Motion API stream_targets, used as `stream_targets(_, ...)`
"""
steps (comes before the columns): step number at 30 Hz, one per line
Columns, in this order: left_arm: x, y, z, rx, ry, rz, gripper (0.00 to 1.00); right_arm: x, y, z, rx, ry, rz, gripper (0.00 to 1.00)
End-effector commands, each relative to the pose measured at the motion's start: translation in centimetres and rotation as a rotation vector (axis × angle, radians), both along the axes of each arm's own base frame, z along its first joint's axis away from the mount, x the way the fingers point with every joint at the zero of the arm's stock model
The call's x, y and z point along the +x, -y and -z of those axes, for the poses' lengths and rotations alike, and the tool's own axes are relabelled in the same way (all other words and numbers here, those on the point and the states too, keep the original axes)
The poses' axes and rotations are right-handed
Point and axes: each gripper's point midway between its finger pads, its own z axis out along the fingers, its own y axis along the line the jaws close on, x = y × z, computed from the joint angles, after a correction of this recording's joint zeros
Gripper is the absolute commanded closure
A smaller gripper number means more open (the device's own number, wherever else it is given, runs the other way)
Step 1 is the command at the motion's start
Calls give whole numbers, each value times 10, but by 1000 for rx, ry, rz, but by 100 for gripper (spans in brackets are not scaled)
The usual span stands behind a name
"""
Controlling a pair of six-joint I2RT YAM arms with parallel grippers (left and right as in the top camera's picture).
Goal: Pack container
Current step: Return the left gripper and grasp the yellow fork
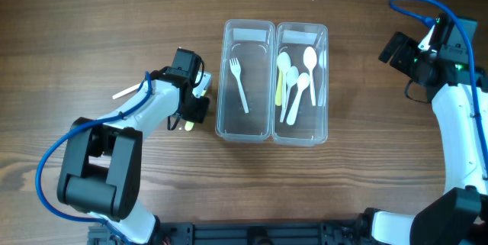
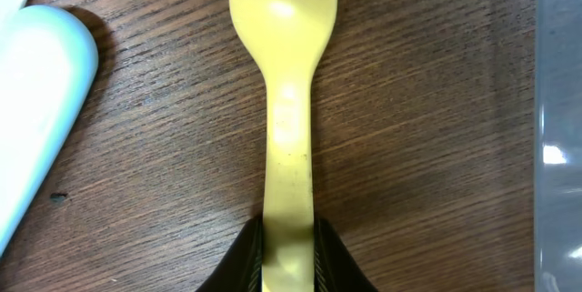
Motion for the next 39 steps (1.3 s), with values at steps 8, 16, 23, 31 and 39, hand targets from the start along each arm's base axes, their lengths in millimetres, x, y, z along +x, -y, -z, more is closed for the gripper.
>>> stream_targets(8,-17,2,-3,-13,-67,6,94,2,2,1,-8,-2,11,0)
stream_targets(16,-9,4,-23,-28,-17,7,83,2,1,1,-2,-1,6,0)
stream_targets(23,-11,3,-23,-25,-26,7,80,2,0,1,4,1,2,0)
stream_targets(31,-8,9,-23,-57,-17,12,55,3,-1,1,8,2,-1,0)
stream_targets(39,6,17,-16,-86,20,17,53,3,-4,1,24,5,-15,0)
